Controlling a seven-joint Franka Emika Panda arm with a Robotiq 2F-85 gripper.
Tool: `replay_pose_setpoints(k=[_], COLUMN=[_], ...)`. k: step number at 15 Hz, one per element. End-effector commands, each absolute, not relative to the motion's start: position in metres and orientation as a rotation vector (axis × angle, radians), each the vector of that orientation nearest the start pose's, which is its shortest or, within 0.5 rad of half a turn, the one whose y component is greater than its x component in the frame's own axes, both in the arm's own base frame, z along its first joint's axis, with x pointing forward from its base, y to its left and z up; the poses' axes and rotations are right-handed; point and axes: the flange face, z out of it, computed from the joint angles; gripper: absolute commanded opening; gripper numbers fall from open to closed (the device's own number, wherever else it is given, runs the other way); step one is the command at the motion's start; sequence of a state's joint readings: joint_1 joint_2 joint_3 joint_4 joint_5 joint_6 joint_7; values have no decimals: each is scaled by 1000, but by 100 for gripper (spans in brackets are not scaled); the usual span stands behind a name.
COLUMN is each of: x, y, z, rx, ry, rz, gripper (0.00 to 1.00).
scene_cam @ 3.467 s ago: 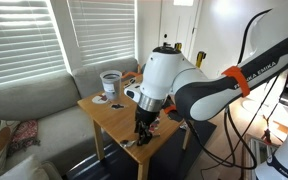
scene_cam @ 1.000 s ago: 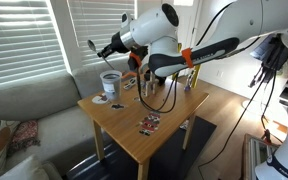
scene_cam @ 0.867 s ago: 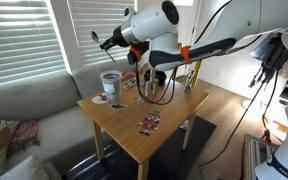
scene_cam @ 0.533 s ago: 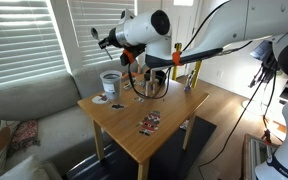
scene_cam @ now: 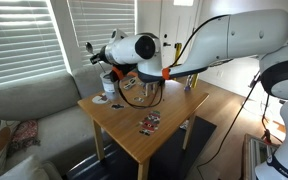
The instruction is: Put the spoon in the clear cup
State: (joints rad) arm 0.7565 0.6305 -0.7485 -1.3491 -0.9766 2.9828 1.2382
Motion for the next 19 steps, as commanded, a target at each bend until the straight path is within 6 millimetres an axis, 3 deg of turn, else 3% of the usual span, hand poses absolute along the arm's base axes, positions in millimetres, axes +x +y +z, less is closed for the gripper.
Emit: replay_pose_setpoints(k=[1,4,5,6,11,15,17,18,19], x=[724,726,727,726,719,705,687,708,705], y=[222,212,208,205,204,227,249,240,245], z=[514,507,505,502,495,510,534,513,519], rx=[-2683,-2730,-2742,-2765,-2820,-2772,-2636,-2717,-2696], ry=[8,59,80,94,117,48,-46,-10,-23], rz=[-2089,-2097,-2102,-2097,-2079,-2066,-2008,-2061,-2062], gripper=[2,2,15,35,69,96,100,100,99])
